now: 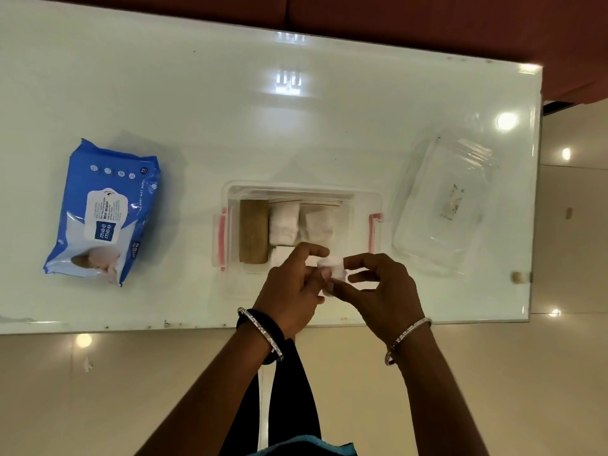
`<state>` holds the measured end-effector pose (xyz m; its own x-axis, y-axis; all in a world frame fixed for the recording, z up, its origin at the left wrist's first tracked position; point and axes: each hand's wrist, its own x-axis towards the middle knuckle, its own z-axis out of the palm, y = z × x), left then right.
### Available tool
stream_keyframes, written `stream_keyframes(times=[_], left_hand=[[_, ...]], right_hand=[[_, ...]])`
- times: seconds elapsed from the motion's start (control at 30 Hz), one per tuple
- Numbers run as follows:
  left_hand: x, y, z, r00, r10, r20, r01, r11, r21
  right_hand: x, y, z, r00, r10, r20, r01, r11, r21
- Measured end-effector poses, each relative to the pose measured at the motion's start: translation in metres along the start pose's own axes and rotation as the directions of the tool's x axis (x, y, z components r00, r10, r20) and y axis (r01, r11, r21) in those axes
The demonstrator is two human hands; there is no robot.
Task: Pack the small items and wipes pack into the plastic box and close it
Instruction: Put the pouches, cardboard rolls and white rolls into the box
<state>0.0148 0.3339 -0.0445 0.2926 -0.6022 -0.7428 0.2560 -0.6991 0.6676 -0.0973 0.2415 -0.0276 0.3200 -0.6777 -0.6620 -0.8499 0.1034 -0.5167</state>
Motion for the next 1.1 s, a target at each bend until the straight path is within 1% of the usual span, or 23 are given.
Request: stream_keyframes(times=[0.07,0.1,0.13,0.17,0.2,0.27,0.33,0.4,0.5,0.57,0.7,0.77,0.83,0.9,0.97,1.03,1.1], left_hand=[[0.0,0.0,-0.003,1.0,-0.025,0.001,0.025,0.996,-0.085],[0.0,0.0,-0.005,0.999,-0.027,-0.033,0.023,0.993,-0.119],[-0.001,0.001,-0.008,0.995,-0.008,-0.103,-0.004,0.994,-0.113],[-0.001,0.001,-0.011,0.979,0.039,-0.201,-0.05,0.997,-0.053],[-0.002,0.002,-0.016,0.945,0.113,-0.307,-0.103,0.994,0.046],[-0.006,0.003,-0.026,0.83,0.3,-0.47,-0.182,0.942,0.28],[-0.01,0.002,-0.037,0.724,0.431,-0.538,-0.174,0.869,0.462],[-0.011,-0.004,-0.047,0.671,0.471,-0.573,-0.089,0.818,0.568],[-0.011,-0.016,-0.06,0.66,0.415,-0.626,0.038,0.814,0.58],[-0.012,-0.022,-0.068,0.674,0.389,-0.628,0.065,0.815,0.575],[-0.013,-0.032,-0.078,0.722,0.355,-0.594,-0.006,0.862,0.507],[-0.016,-0.034,-0.08,0.717,0.349,-0.604,-0.063,0.894,0.443],[-0.018,-0.035,-0.081,0.697,0.347,-0.628,-0.116,0.918,0.378],[-0.021,-0.039,-0.09,0.668,0.328,-0.669,-0.138,0.937,0.321],[-0.024,-0.047,-0.104,0.635,0.284,-0.719,-0.13,0.956,0.263],[-0.027,-0.055,-0.119,0.597,0.233,-0.768,-0.113,0.972,0.206],[-0.031,-0.063,-0.134,0.54,0.204,-0.817,-0.106,0.979,0.175]], right_hand=[[0.004,0.0,0.003,0.999,0.017,-0.039,-0.018,1.0,-0.022],[0.005,-0.001,0.004,0.996,0.035,-0.085,-0.038,0.999,-0.029],[0.008,-0.001,0.007,0.988,0.053,-0.146,-0.061,0.997,-0.054],[0.011,-0.002,0.009,0.977,0.061,-0.205,-0.082,0.992,-0.097],[0.013,-0.002,0.013,0.968,0.059,-0.245,-0.097,0.985,-0.144],[0.02,-0.004,0.024,0.965,0.05,-0.257,-0.111,0.967,-0.228],[0.029,-0.004,0.037,0.975,0.052,-0.218,-0.125,0.934,-0.335],[0.039,-0.003,0.048,0.979,0.085,-0.183,-0.155,0.898,-0.412],[0.052,-0.001,0.056,0.975,0.146,-0.166,-0.201,0.895,-0.399],[0.058,0.0,0.058,0.974,0.163,-0.161,-0.213,0.901,-0.379],[0.064,-0.001,0.062,0.975,0.168,-0.144,-0.215,0.878,-0.428],[0.065,-0.003,0.06,0.973,0.18,-0.145,-0.227,0.859,-0.458],[0.062,-0.006,0.054,0.97,0.182,-0.159,-0.237,0.844,-0.482],[0.053,-0.016,0.048,0.967,0.111,-0.227,-0.211,0.849,-0.484],[0.041,-0.032,0.047,0.949,-0.045,-0.313,-0.116,0.871,-0.477],[0.03,-0.053,0.052,0.902,-0.249,-0.353,0.075,0.895,-0.44],[0.023,-0.077,0.063,0.853,-0.417,-0.314,0.284,0.875,-0.391]])
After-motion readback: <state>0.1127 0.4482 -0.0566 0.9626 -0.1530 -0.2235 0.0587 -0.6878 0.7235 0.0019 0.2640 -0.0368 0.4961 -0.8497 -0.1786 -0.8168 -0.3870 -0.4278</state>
